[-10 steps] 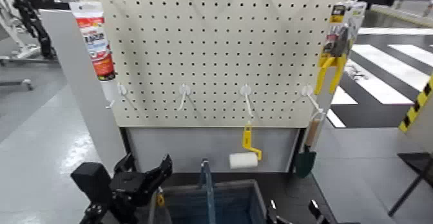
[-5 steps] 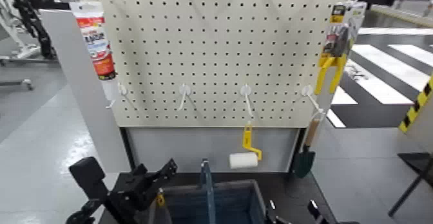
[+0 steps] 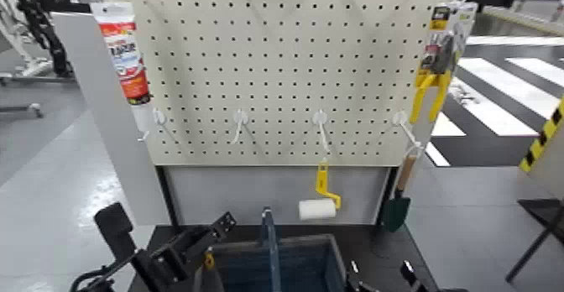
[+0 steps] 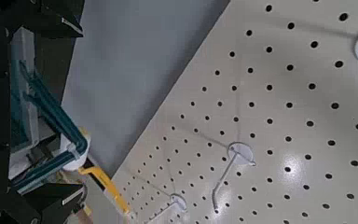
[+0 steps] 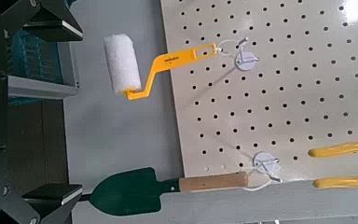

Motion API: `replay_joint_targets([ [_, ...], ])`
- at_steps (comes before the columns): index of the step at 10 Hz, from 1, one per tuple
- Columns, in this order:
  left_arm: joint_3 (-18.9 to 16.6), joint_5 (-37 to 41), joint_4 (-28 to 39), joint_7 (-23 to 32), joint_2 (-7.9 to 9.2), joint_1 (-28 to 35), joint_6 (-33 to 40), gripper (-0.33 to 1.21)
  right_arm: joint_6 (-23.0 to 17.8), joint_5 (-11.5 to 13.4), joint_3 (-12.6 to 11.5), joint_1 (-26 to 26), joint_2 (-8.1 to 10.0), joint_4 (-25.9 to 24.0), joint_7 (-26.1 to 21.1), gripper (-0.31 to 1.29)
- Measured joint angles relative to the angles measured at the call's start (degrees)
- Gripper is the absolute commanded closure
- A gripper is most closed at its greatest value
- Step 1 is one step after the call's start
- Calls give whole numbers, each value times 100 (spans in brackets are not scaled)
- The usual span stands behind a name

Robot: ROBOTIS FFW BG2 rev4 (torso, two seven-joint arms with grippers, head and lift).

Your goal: Grasp the handle of the crate.

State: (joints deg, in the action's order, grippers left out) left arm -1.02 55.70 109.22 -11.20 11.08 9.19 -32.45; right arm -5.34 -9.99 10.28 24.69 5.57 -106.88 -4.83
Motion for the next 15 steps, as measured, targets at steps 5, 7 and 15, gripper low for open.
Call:
replay_joint_targets([
  [5, -261, 2096, -333, 254, 136, -124, -1417, 13, 7, 3, 7, -9, -9, -8, 0, 15],
  [7, -407, 2600, -405, 365, 201, -135, -1842, 13, 12, 3, 2, -9, -17, -9, 0, 15],
  [15, -54, 3327, -1902, -578, 617, -1113, -3031, 13, -67, -9, -10, -22, -21, 54, 0, 15],
])
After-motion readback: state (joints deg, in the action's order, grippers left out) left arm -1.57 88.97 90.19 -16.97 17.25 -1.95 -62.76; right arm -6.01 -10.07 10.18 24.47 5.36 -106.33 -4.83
